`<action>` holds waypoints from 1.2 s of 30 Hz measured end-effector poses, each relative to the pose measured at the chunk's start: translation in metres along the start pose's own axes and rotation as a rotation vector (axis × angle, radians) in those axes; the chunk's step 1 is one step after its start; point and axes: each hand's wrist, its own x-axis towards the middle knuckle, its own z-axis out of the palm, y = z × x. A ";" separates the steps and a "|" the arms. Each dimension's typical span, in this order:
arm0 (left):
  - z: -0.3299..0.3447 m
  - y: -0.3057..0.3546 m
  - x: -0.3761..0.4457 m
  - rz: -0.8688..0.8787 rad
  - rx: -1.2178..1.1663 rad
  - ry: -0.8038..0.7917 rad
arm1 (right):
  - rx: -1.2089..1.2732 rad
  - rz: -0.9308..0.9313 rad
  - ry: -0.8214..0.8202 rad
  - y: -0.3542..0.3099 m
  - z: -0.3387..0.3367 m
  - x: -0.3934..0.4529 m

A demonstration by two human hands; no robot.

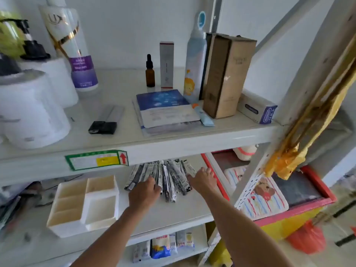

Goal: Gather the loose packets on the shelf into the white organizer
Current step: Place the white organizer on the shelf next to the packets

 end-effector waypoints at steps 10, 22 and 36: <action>0.029 0.001 0.037 -0.098 -0.024 -0.128 | -0.132 -0.037 -0.158 -0.057 0.027 0.047; 0.038 -0.007 0.018 -0.006 -0.091 -0.076 | 0.107 -0.124 -0.079 -0.055 0.046 0.026; -0.030 -0.074 -0.036 0.035 -0.176 0.125 | 1.336 -0.050 -0.298 -0.150 0.009 -0.021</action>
